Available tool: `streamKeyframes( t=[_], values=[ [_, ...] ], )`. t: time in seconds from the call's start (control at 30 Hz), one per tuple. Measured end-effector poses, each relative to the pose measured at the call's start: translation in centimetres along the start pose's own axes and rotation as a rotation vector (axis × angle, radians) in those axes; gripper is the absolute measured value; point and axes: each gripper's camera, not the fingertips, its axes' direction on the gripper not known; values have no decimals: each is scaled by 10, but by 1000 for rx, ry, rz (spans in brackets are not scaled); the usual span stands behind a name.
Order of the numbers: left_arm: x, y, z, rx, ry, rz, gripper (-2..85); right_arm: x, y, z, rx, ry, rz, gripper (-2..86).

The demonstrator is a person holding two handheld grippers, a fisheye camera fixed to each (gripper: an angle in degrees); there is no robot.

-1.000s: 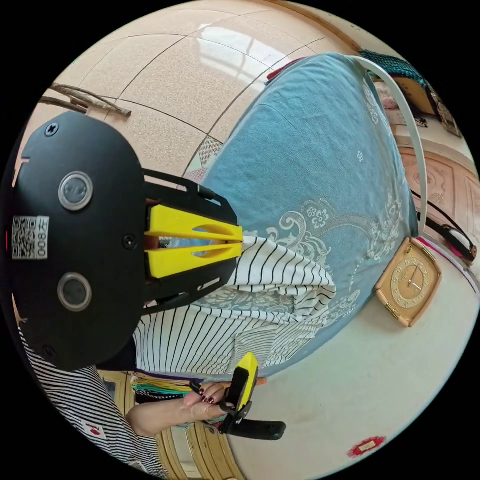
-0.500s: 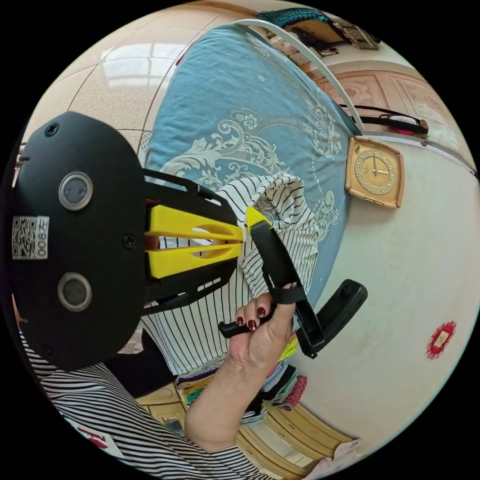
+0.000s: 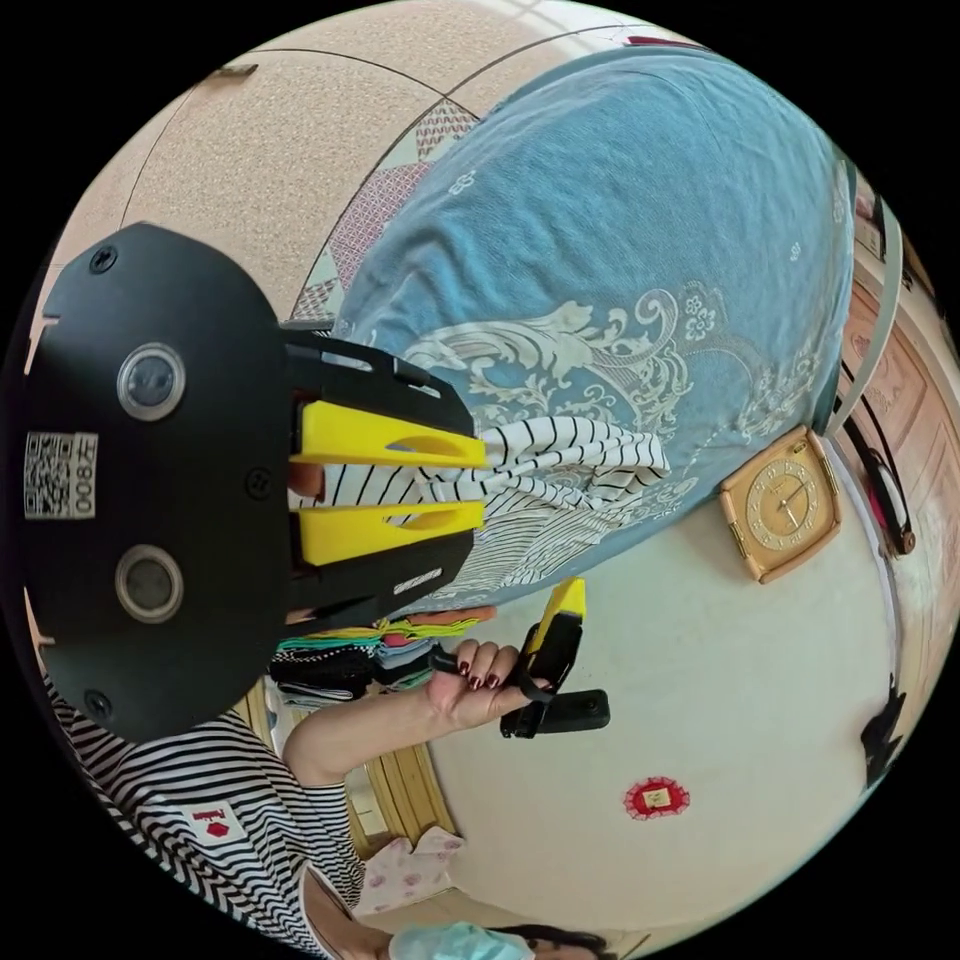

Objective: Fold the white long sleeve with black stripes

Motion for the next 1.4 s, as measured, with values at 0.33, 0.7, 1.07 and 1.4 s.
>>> streamKeyframes(
  t=[0.33, 0.7, 1.07, 1.4],
  values=[
    [-1, -28, -26, -36, -47, -1, 36, -75, 24, 148, -195, 462, -249, 75],
    [-40, -52, -83, -7, 106, -102, 66, -39, 1, 106, -112, 299, -116, 6],
    [-88, -103, -75, 60, 562, -270, 93, 3, -38, -57, 113, -99, -26, 3],
    [-97, -159, -75, 334, 971, -268, 98, -9, -80, -164, 156, -142, -59, 4]
  ],
)
